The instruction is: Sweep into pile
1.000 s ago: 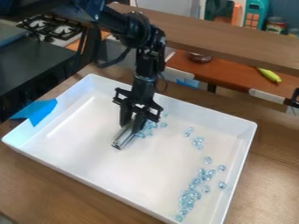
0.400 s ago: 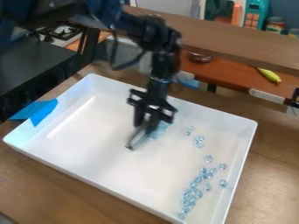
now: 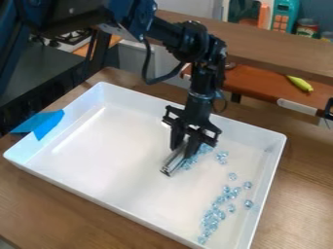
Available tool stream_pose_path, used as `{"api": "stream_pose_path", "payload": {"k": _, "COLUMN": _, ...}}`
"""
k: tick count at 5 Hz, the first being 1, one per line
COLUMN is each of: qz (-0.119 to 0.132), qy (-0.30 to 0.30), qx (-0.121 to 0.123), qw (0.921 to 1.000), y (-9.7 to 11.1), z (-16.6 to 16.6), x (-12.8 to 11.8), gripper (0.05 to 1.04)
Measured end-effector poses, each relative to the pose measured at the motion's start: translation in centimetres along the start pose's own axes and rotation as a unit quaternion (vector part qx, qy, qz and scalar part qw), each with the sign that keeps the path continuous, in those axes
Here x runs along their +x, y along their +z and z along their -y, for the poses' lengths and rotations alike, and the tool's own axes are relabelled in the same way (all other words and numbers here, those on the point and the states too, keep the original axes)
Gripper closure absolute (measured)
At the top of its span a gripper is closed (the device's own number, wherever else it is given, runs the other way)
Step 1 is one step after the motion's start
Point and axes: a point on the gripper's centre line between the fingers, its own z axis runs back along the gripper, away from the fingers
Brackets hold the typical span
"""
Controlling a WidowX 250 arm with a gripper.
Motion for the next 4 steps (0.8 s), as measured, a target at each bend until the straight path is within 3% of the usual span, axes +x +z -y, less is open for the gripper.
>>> {"api": "stream_pose_path", "payload": {"k": 1, "qz": 0.000, "qy": -0.011, "qx": -0.003, "qw": 0.9999, "y": 0.0, "z": 1.3, "x": -0.3, "gripper": 0.712}}
{"api": "stream_pose_path", "payload": {"k": 2, "qz": -0.004, "qy": -0.046, "qx": -0.008, "qw": 0.9989, "y": 0.1, "z": 4.8, "x": -0.9, "gripper": 0.712}}
{"api": "stream_pose_path", "payload": {"k": 4, "qz": -0.008, "qy": -0.069, "qx": -0.025, "qw": 0.9973, "y": 0.3, "z": 6.7, "x": -2.4, "gripper": 0.712}}
